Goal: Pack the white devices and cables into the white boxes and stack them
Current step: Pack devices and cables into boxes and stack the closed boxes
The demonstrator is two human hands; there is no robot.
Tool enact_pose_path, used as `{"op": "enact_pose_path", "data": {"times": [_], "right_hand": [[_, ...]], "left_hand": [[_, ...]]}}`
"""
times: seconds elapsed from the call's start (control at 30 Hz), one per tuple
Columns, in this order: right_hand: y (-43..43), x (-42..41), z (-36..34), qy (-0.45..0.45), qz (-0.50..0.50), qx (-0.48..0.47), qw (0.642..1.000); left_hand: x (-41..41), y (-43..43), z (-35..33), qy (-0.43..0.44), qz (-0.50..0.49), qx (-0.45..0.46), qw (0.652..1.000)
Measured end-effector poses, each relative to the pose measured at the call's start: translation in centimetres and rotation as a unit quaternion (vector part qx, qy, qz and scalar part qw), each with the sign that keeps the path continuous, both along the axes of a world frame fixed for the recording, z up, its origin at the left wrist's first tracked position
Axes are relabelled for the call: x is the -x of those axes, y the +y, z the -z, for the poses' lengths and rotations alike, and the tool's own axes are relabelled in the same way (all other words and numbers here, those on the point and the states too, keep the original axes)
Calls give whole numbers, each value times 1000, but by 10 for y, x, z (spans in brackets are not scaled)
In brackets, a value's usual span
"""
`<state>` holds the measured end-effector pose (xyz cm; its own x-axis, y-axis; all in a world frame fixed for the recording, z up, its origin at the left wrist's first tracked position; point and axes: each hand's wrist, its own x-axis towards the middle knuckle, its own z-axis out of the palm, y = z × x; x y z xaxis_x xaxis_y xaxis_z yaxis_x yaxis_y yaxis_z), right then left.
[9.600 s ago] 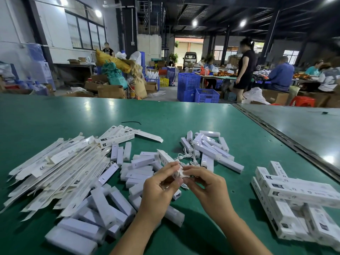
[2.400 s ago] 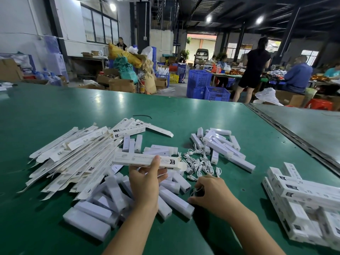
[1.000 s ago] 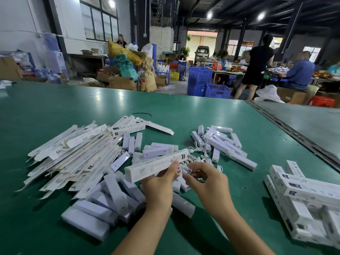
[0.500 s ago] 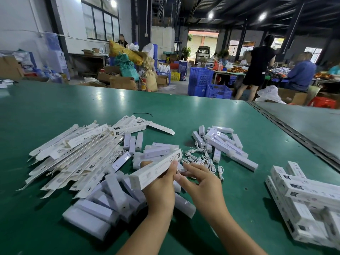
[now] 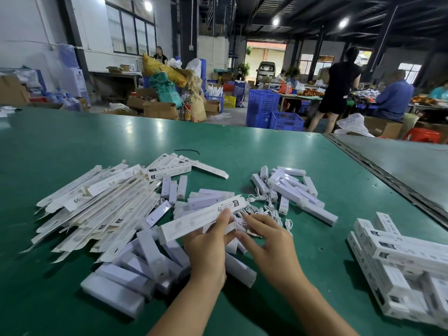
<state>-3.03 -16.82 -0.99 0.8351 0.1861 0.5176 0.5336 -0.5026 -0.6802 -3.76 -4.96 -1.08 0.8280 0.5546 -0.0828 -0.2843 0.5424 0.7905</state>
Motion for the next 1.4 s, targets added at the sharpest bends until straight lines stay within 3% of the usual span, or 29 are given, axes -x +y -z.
{"op": "enact_pose_path", "data": {"times": [0.27,0.5,0.77,1.0,1.4], "right_hand": [[-24,-17,-6,102,23,-201,974],[-26,-18,-10,157,27,-286,945],[-27,-16,-10,169,60,-244,953],[-26,-17,-11,189,-5,-263,946],[-31,-11,-15,154,-50,-118,980]], "left_hand": [[-4,13,-1,-17,15,12,1000],[-4,10,6,-28,22,-92,995],[-1,4,8,-50,52,-160,985],[-5,12,8,-33,57,-141,988],[-8,16,12,-17,102,-165,981]]}}
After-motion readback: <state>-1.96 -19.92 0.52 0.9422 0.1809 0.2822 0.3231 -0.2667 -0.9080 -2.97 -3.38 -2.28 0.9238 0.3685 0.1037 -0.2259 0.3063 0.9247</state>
